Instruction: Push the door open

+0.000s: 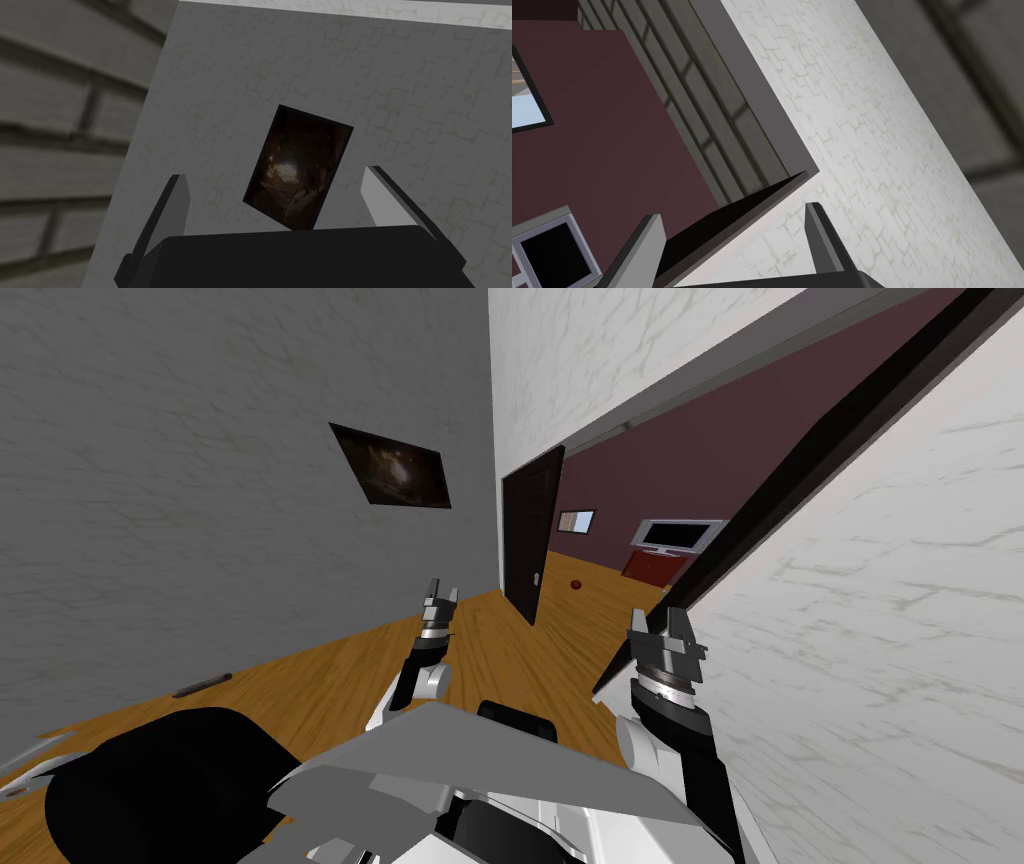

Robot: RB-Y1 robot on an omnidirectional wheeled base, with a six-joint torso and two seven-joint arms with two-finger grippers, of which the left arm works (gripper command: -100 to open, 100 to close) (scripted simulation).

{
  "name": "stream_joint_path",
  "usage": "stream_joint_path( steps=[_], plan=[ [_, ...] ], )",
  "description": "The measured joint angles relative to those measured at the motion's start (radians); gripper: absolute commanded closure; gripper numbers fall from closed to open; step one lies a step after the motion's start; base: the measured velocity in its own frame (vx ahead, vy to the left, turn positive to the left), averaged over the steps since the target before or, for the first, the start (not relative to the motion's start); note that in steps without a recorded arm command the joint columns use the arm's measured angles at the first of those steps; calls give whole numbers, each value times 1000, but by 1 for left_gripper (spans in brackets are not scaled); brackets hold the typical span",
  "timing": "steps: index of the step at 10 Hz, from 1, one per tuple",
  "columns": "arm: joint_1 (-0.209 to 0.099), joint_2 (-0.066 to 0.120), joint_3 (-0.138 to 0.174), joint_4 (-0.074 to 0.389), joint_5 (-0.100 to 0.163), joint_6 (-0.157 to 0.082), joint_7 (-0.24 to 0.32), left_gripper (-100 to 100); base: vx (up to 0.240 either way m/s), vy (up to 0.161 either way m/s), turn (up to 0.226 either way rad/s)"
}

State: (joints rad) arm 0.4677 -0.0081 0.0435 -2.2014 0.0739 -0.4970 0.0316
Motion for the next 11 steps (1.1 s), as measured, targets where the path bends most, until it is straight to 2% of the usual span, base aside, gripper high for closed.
stream_joint_path(
  steps=[5, 10, 11],
  plan=[
    [-35, 27, -22, 89, -8, -17, 7, -100, 142, 24, -56],
    [-83, 54, -46, 208, -17, -40, 19, -100, 122, 35, -60],
    [-93, 54, -53, 232, -20, -46, 19, -100, 126, 39, -85]
  ],
)
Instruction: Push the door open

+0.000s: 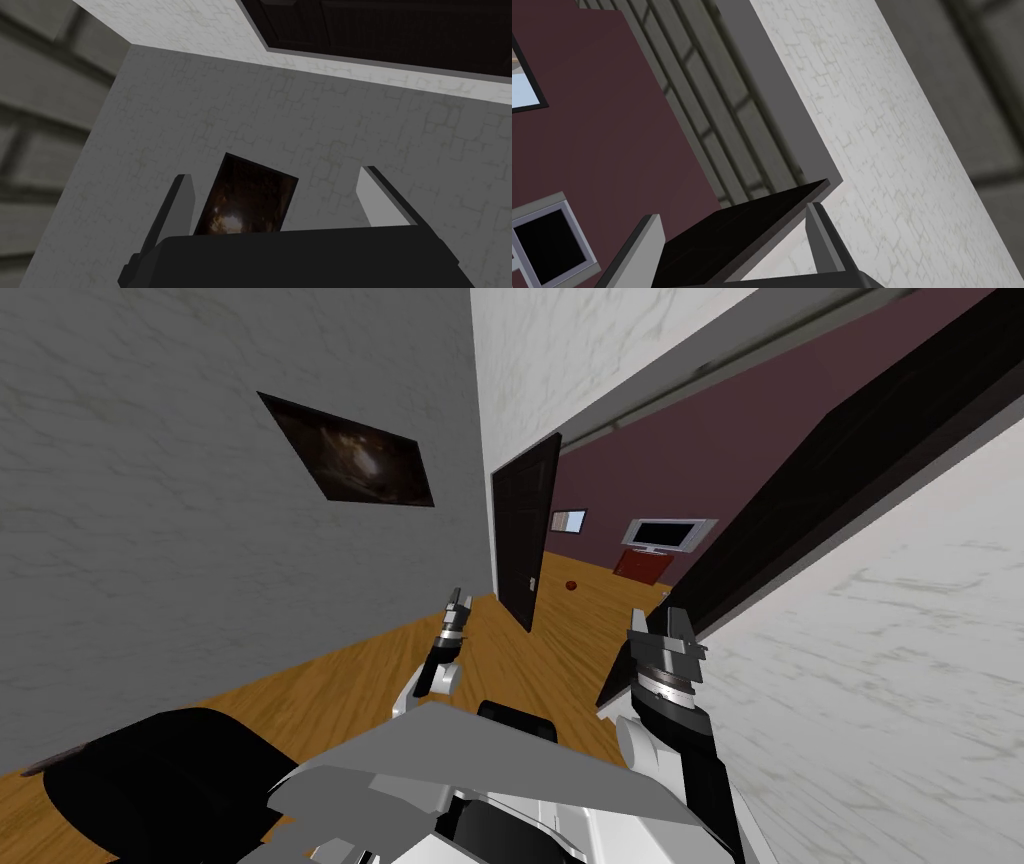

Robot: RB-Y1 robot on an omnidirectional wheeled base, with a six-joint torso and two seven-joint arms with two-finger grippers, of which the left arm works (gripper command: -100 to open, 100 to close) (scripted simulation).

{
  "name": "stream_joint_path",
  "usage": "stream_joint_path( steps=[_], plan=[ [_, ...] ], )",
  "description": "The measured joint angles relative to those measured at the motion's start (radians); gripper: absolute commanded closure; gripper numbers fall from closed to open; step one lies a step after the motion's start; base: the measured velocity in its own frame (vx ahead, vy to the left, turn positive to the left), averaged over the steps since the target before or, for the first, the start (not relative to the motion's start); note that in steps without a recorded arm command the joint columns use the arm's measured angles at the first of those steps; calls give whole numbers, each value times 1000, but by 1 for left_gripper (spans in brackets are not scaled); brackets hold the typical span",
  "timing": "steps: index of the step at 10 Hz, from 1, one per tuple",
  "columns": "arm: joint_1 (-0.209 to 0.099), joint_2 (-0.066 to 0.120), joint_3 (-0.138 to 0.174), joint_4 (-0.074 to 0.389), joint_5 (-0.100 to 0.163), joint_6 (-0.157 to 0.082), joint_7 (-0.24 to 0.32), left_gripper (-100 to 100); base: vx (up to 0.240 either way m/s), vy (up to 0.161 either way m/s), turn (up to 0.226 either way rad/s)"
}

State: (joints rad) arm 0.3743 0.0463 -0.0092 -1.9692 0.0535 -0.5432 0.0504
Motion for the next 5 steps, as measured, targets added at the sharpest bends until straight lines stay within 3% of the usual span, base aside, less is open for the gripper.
stream_joint_path(
  steps=[5],
  plan=[
    [-60, 19, -34, 141, -13, -25, 9, -100, 124, 36, -75]
  ],
)
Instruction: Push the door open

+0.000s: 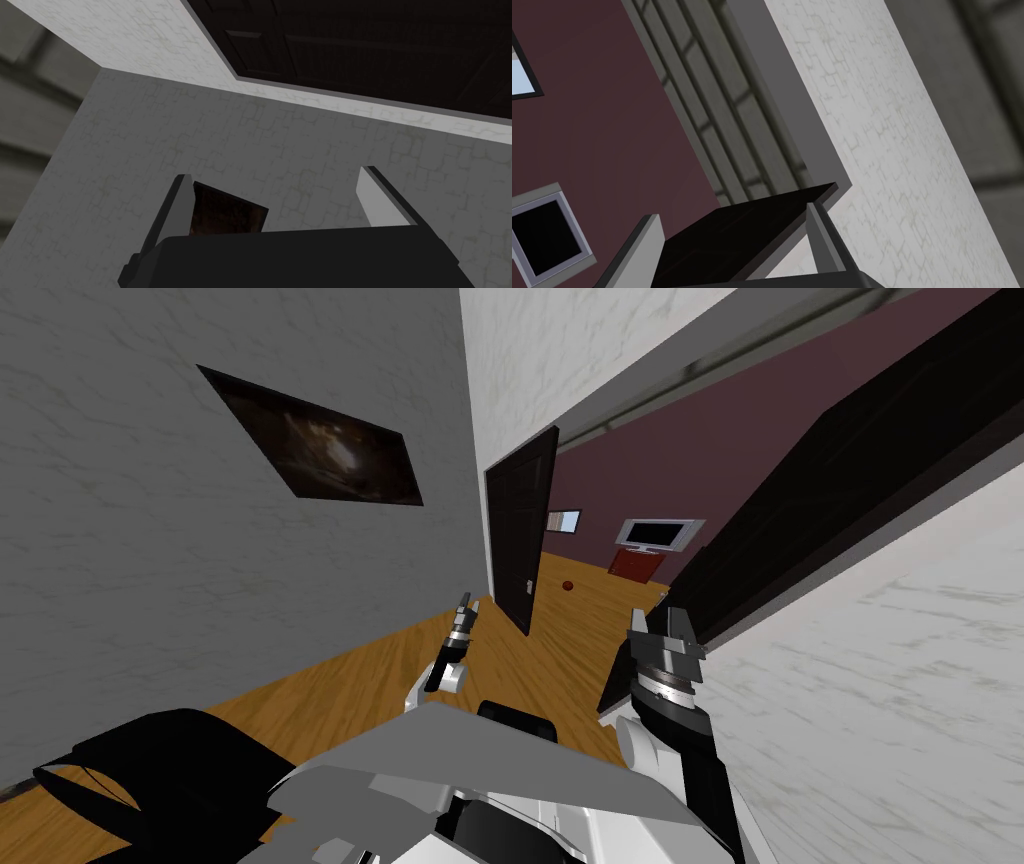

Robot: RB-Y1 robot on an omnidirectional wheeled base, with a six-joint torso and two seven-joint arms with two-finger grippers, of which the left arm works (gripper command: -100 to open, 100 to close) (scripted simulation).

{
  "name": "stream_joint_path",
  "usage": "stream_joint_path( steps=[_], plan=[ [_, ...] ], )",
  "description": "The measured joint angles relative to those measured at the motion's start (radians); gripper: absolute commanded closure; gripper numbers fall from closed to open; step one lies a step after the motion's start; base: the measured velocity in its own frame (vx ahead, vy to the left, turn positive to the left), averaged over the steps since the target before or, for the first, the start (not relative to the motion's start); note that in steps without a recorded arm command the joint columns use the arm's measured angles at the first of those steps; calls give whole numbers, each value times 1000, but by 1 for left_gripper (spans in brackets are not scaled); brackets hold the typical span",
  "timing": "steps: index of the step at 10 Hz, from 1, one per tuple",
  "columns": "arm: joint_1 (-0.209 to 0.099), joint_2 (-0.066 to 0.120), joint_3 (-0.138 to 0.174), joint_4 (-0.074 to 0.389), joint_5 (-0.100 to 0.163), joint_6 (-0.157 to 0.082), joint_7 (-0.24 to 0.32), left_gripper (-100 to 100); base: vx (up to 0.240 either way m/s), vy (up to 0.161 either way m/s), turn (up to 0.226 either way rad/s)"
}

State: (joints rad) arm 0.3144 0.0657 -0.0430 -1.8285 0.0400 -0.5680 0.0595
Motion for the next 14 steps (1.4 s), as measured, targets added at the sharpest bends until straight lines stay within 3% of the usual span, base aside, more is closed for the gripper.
stream_joint_path(
  steps=[14],
  plan=[
    [-127, 27, -84, 335, -32, -66, 28, -100, 95, 41, -65]
  ],
)
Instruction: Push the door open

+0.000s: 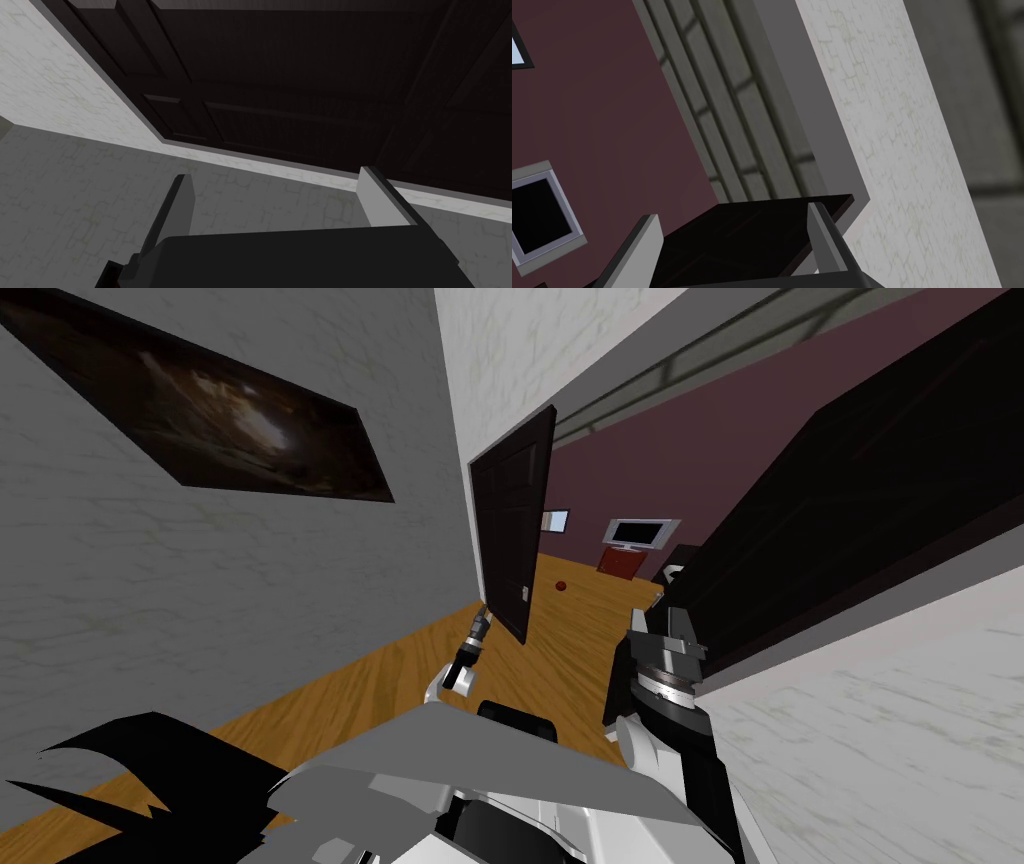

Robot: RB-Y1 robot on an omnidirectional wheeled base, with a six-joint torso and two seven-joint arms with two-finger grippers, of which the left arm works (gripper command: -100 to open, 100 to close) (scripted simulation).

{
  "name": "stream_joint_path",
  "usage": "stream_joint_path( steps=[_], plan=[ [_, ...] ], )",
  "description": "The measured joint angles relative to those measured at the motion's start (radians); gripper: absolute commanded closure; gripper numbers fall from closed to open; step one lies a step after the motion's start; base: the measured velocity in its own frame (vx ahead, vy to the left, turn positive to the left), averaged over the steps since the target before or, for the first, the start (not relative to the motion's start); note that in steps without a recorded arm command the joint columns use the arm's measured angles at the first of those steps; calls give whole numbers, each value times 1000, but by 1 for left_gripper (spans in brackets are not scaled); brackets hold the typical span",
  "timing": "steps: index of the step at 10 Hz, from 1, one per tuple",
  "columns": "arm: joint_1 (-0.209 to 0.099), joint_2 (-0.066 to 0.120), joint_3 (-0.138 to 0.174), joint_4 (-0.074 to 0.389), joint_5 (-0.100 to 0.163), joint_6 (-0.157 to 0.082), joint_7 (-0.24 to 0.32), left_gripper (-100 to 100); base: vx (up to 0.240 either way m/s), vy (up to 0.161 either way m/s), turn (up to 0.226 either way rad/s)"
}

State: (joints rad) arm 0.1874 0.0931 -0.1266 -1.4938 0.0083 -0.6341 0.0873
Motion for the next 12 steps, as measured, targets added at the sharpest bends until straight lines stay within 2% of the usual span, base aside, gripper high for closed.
stream_joint_path(
  steps=[2, 4, 9, 12],
  plan=[
    [-21, 5, -11, 48, -4, -7, 6, -100, 86, 47, -67],
    [-48, 2, -23, 110, -9, -21, 7, -100, 90, 52, -72],
    [-90, 3, -55, 224, -22, -42, 17, -100, 91, 50, -66],
    [-126, 1, -71, 306, -28, -58, 21, -100, 90, 53, -68]
  ],
)
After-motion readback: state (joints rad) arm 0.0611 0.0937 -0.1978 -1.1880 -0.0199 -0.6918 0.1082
